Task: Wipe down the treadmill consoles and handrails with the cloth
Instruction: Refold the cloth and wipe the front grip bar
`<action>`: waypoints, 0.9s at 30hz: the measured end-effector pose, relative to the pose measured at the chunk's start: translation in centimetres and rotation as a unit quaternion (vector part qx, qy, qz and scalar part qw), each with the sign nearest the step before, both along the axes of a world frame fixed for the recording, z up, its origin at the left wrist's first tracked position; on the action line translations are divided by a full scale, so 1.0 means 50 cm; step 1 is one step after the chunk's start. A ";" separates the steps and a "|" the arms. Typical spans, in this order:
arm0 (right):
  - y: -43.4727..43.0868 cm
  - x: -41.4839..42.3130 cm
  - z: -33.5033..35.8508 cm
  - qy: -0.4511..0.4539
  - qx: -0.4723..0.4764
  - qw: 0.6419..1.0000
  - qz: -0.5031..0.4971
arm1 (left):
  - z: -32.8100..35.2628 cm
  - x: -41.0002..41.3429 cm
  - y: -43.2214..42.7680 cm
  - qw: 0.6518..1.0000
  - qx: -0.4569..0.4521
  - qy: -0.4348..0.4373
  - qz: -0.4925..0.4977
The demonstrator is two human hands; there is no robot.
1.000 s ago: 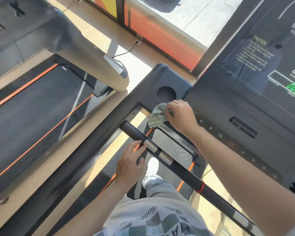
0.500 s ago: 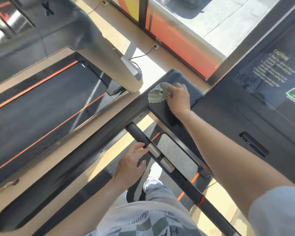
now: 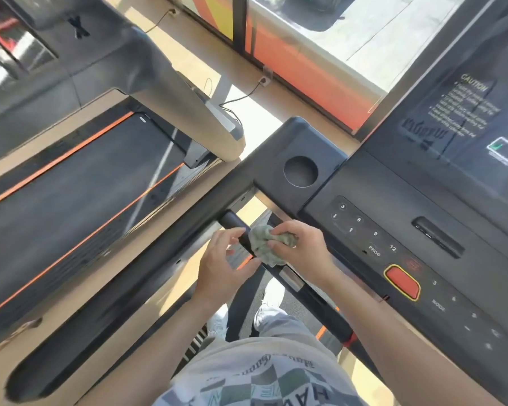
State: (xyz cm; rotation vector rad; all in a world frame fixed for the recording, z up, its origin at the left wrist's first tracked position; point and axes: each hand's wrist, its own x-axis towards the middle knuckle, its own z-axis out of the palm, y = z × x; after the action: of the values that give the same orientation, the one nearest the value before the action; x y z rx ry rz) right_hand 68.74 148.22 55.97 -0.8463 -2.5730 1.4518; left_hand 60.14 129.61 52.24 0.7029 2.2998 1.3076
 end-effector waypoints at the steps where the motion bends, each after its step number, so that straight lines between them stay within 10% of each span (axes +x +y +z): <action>1: -0.007 0.003 0.007 0.014 -0.040 0.999 -0.018 | 0.009 -0.003 0.005 1.000 -0.007 -0.021 -0.018; 9: -0.002 -0.009 0.000 0.034 -0.019 0.996 -0.078 | 0.045 -0.028 -0.007 0.980 0.058 -0.188 0.025; 19: -0.043 -0.021 -0.079 -0.004 0.084 0.994 0.066 | -0.020 0.008 -0.045 0.964 -0.175 -0.149 0.131; 22: -0.045 -0.001 -0.080 0.028 0.111 0.993 0.014 | -0.013 0.040 -0.039 0.978 -0.106 -0.066 0.167; 27: -0.050 0.015 -0.097 0.005 0.135 0.986 0.098 | -0.004 0.045 0.019 0.954 -0.024 -0.230 0.190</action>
State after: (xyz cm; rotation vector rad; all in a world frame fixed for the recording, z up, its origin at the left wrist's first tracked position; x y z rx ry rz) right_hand 69.50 145.73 51.14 -0.5614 -2.8243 1.1020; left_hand 62.40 130.58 52.05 -0.0755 2.1205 1.3892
